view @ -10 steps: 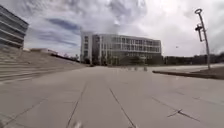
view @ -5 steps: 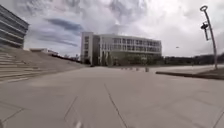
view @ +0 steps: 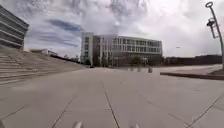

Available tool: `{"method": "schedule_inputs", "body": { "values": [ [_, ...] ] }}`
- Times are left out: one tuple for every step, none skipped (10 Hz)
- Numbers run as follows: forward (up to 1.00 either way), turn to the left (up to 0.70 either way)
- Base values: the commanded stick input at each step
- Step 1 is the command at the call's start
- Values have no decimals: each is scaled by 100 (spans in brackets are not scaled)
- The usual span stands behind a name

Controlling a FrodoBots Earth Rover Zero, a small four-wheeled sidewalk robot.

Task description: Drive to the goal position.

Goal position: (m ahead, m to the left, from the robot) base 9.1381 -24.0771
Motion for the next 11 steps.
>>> {"method": "schedule_inputs", "body": {
  "values": [
    [100, 0],
    [100, 0],
    [100, 0],
    [100, 0],
    [100, 0],
    [100, 0],
    [100, 0],
    [100, 0],
    [100, 0],
    [100, 0],
    [100, 0]
  ]
}}
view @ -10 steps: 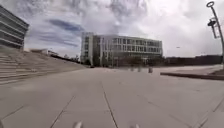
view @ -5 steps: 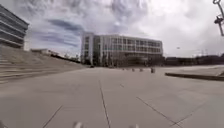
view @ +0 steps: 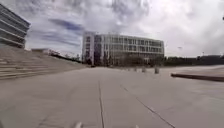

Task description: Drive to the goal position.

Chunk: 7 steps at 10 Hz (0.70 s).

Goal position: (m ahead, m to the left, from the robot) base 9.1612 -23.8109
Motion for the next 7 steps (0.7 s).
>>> {"method": "schedule_inputs", "body": {
  "values": [
    [100, 0],
    [100, -11],
    [100, -28],
    [100, -40],
    [100, -40],
    [100, -40],
    [100, -40]
  ]
}}
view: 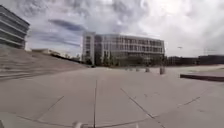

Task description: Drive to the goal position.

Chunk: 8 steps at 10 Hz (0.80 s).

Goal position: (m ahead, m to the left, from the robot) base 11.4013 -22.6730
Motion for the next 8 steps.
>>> {"method": "schedule_inputs", "body": {
  "values": [
    [100, -40],
    [100, -40],
    [100, -40],
    [100, -40],
    [100, -40],
    [100, -39],
    [100, -24],
    [100, 0]
  ]
}}
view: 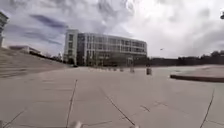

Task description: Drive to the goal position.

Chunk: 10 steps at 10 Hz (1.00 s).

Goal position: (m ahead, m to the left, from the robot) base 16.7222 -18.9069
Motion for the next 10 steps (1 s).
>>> {"method": "schedule_inputs", "body": {
  "values": [
    [100, 0],
    [100, 0],
    [100, -4],
    [100, -16],
    [100, -40],
    [100, -40],
    [100, 0],
    [100, 0],
    [100, 0],
    [100, 0]
  ]
}}
